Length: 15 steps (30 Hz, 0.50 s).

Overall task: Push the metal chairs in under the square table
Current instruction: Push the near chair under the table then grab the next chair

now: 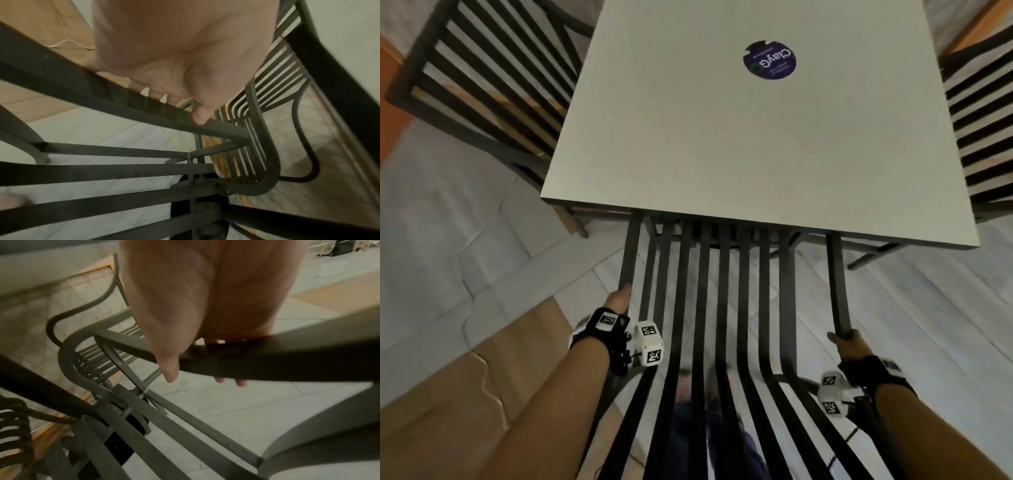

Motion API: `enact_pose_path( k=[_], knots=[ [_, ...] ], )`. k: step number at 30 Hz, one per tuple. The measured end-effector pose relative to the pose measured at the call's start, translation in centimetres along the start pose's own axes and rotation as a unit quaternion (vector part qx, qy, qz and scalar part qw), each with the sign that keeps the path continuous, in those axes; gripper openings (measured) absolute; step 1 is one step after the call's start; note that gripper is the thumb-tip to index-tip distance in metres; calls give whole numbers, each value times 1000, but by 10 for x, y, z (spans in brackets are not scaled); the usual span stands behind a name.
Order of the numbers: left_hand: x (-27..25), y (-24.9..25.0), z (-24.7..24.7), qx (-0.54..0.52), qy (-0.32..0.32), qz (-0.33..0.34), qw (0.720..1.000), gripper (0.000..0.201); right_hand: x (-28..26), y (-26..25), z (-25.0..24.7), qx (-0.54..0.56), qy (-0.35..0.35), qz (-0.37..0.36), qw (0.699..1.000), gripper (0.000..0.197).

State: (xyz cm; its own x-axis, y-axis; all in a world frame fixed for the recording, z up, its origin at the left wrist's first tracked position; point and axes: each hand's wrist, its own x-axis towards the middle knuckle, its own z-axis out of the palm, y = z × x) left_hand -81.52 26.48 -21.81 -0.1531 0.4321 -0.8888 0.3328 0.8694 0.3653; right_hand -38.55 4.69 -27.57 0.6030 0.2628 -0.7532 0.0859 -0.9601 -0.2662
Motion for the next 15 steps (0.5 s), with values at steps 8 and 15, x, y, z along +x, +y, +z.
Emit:
enact_pose_path(
  k=[8, 15],
  knots=[
    [19, -9, -4, 96, 86, 50, 990, 37, 3, 8, 15, 7, 32, 5, 999, 34],
    [29, -20, -28, 87, 108, 43, 989, 37, -27, 5, 34, 29, 3, 12, 999, 28]
  ],
)
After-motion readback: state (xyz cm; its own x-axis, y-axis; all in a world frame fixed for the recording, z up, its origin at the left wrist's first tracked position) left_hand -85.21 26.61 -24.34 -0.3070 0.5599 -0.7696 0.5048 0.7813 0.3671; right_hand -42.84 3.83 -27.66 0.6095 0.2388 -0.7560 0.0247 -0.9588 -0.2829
